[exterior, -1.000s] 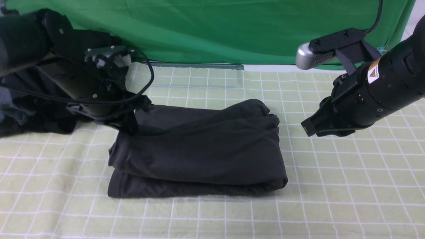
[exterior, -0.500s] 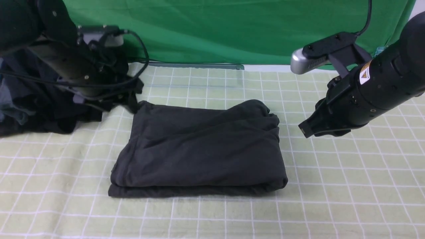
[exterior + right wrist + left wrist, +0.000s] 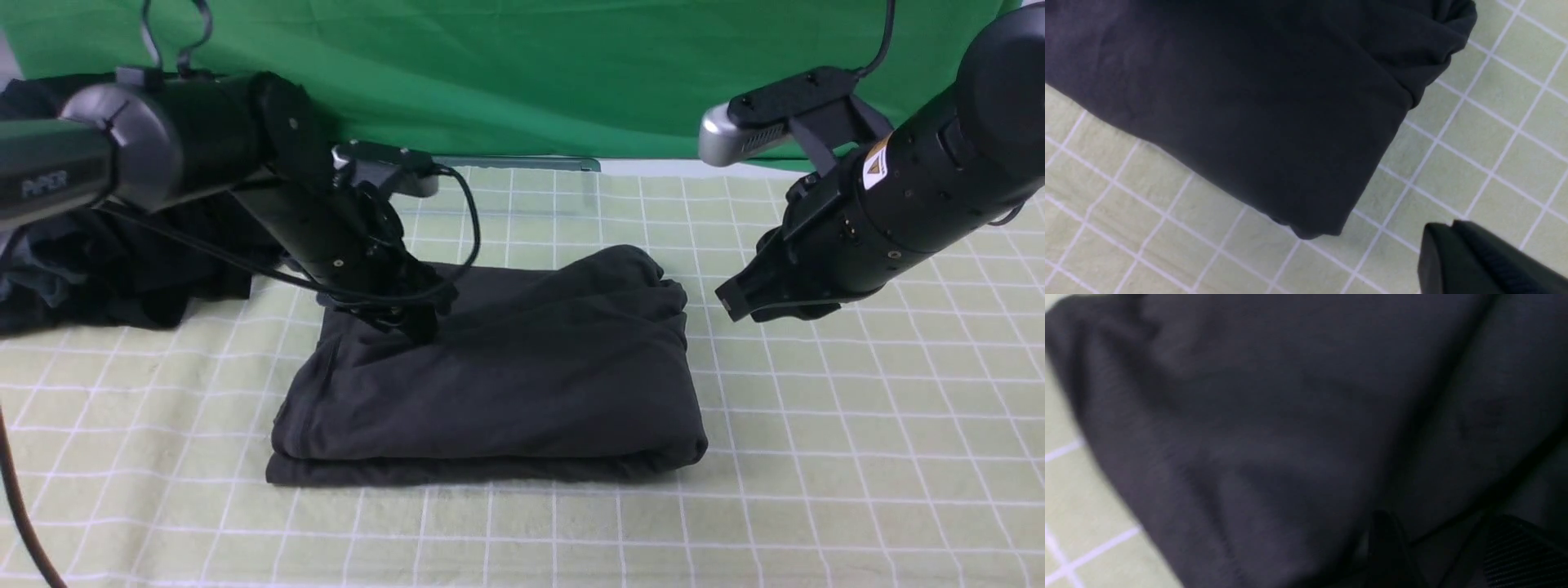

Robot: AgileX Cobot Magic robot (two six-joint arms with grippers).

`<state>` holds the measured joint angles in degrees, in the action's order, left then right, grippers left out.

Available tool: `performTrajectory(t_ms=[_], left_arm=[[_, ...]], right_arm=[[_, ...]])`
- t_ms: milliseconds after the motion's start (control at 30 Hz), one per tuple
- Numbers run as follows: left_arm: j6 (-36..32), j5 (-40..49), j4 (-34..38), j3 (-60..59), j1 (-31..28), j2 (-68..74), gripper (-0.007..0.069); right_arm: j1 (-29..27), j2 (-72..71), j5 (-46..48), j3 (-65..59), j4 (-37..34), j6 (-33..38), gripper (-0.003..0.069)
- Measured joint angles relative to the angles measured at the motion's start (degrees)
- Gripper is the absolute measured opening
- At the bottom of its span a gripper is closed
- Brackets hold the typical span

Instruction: Fold a long-sleeved shirt over a green coffee tablecloth.

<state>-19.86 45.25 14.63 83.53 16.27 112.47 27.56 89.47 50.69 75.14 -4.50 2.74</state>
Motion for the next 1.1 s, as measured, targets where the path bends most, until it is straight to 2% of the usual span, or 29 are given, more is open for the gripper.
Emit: performTrajectory(t_ms=[300, 500, 567, 633, 700, 767, 933, 1100], left_arm=[[-5.87, 0.38, 5.31, 0.00, 0.33, 0.00, 0.0316], [-6.36, 0.24, 4.59, 0.00, 0.33, 0.73, 0.0303], [-6.29, -0.37, 4.07, 0.00, 0.33, 1.34, 0.0277], [-4.33, -1.71, 3.74, 0.00, 0.33, 1.65, 0.0198], [-4.17, -2.50, 4.25, 0.00, 0.33, 1.65, 0.0098], [-4.67, -2.56, 4.86, 0.00, 0.33, 1.65, 0.0029], [-3.65, -2.14, 4.67, 0.00, 0.33, 0.99, 0.0000], [-0.16, -3.27, 1.13, 0.00, 0.33, -3.56, -0.0001]], right_arm=[[-0.06, 0.00, 0.15, 0.00, -0.18, 0.00, 0.0010], [-0.06, 0.00, 0.15, 0.00, -0.18, 0.00, 0.0010], [-0.06, 0.00, 0.15, 0.00, -0.19, 0.00, 0.0010], [-0.06, 0.00, 0.15, 0.00, -0.19, 0.00, 0.0010], [-0.06, 0.00, 0.15, 0.00, -0.19, 0.00, 0.0010], [-0.06, 0.00, 0.15, 0.00, -0.19, 0.00, 0.0010], [-0.06, 0.00, 0.15, 0.00, -0.19, 0.00, 0.0010], [-0.06, 0.00, 0.15, 0.00, -0.19, 0.00, 0.0010]])
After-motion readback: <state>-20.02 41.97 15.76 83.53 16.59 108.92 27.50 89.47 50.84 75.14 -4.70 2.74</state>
